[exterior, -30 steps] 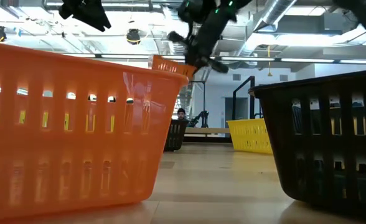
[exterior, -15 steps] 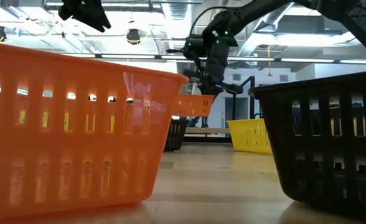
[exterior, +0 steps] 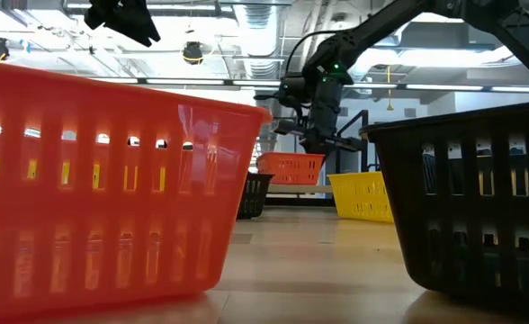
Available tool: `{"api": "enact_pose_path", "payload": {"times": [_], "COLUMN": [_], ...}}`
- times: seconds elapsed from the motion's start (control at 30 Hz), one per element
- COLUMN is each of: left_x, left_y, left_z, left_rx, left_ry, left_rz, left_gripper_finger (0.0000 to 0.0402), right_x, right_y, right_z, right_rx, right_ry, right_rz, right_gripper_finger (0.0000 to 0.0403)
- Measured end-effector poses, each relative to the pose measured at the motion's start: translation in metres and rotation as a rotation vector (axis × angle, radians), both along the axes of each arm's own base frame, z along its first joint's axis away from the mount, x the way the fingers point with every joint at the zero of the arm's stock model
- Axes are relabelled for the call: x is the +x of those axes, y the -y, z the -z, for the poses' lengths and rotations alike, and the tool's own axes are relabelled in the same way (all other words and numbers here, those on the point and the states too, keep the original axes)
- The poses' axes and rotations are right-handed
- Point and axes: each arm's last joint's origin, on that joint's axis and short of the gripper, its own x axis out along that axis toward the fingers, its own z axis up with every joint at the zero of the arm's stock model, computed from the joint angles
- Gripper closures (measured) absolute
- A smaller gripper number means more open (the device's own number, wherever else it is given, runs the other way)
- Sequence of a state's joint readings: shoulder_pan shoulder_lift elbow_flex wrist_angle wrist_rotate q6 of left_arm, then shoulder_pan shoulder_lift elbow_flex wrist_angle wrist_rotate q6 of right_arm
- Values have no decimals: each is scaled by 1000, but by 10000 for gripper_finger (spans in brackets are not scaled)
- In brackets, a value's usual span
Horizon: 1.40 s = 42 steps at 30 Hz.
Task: Stack baskets on shelf by color
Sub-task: Put the top orange bin on the shelf
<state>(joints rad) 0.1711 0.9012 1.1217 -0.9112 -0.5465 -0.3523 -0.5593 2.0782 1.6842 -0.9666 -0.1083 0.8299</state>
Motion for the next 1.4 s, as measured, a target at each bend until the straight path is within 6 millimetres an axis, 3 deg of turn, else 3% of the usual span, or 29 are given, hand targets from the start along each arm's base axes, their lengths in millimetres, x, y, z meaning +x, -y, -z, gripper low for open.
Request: {"api": "enact_pose_path", "payload": {"times": [1.0, 1.4], "left_x": [0, 0], "left_y": [0, 0], "left_z": [0, 0], "left_rx": [-5, -5], "left_ry": [6, 6], "left_rz": [-5, -4], "left_gripper_finger": [253, 253], "right_x": [-20, -20], "right_y": [1, 2], "right_z": [-2, -2], "right_rx": [24, 14], "right_ry": [-147, -143], "right_rz": [19, -12], "right_gripper_finger": [400, 371]}}
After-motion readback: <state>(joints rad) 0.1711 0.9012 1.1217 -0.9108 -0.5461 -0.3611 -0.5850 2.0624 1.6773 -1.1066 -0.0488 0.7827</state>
